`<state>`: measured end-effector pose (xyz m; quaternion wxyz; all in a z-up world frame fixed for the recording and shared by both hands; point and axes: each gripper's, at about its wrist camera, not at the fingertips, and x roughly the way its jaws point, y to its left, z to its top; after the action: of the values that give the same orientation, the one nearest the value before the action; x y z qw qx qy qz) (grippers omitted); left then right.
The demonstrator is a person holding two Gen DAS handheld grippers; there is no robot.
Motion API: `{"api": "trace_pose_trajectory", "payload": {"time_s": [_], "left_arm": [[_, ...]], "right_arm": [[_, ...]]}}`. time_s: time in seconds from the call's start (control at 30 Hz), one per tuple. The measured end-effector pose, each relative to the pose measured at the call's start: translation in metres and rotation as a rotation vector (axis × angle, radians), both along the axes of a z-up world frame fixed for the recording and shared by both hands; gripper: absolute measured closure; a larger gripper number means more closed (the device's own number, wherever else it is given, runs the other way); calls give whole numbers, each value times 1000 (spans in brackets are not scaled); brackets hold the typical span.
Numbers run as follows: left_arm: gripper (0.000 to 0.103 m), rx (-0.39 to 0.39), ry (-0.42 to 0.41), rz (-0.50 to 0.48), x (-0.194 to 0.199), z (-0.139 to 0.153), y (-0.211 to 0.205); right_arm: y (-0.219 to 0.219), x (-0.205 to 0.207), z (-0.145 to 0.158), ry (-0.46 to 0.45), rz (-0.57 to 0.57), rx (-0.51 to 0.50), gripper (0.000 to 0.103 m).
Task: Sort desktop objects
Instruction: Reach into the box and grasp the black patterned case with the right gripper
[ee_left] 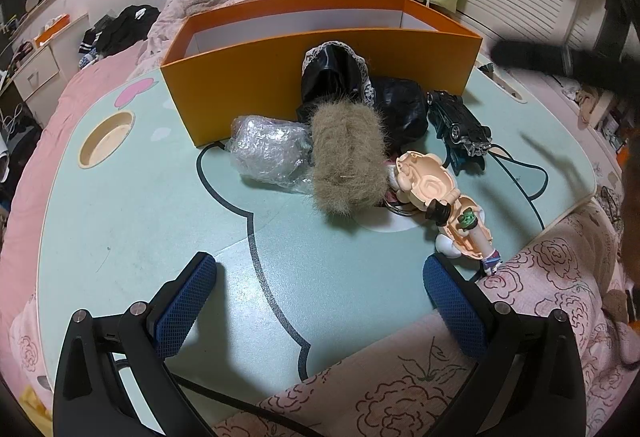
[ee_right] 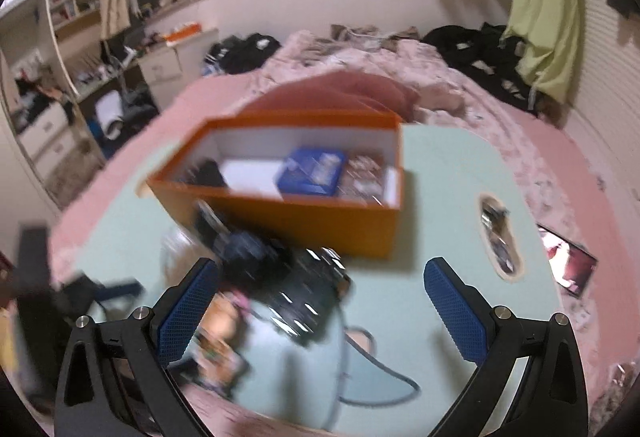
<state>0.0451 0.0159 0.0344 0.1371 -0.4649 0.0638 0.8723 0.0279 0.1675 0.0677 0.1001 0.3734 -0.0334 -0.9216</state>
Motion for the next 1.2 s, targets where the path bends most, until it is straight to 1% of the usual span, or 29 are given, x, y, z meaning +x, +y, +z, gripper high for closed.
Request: {"api": "trace_pose_trajectory", "payload": {"time_s": [0.03,0.07,0.13,0.17,0.3,0.4,0.5,0.63,0.7,0.73,0.83,0.87,0.9,0.97,1.0,1.03,1.07,1.1,1.2], "left_arm": [[0,0,0,0,0,-2,0],[0,1,1,0,-1,-2,0],[0,1,1,0,0,-3,-1],[0,1,2,0,1,-3,-1],[0,3,5,0,-1,-4,-2],[0,6,10,0,1,-5,-4],[0,8,13,-1,2,-6,-5],[0,11,20,-1,6,-8,-6],[0,13,25,-1,5,-9,-7],[0,14,27,0,7,-9,-7],[0,17,32,-2,7,-9,-8],[0,18,33,-3,7,-10,-8],[0,19,34,-2,6,-10,-8],[0,21,36,-2,5,-11,-9],[0,22,36,-2,5,-11,-9],[0,22,38,-4,5,-11,-9],[0,23,39,-4,4,-12,-10],[0,22,39,-4,4,-12,-10],[0,24,42,-4,3,-13,-11]], "right_arm": [[-4,-7,6,-2,13,-27,0],[-8,-14,11,-8,30,-57,3],[-18,-31,19,-39,61,-112,10],[-23,-42,22,-65,77,-142,17],[-36,-85,22,-184,140,-289,35],[-45,-114,15,-285,167,-385,42],[-56,-133,5,-360,179,-454,42],[-72,-148,-9,-442,191,-502,41],[-82,-153,-16,-473,199,-495,37],[-85,-154,-19,-483,206,-488,37],[-103,-159,-32,-526,220,-402,39],[-109,-162,-37,-547,222,-372,49],[-114,-164,-42,-564,228,-358,63],[-118,-168,-51,-591,240,-356,79],[-118,-169,-52,-588,257,-382,88],[-118,-169,-52,-580,268,-403,90],[-117,-168,-50,-569,269,-404,94],[-115,-166,-49,-555,269,-400,102],[-107,-161,-42,-518,263,-404,102]]}}
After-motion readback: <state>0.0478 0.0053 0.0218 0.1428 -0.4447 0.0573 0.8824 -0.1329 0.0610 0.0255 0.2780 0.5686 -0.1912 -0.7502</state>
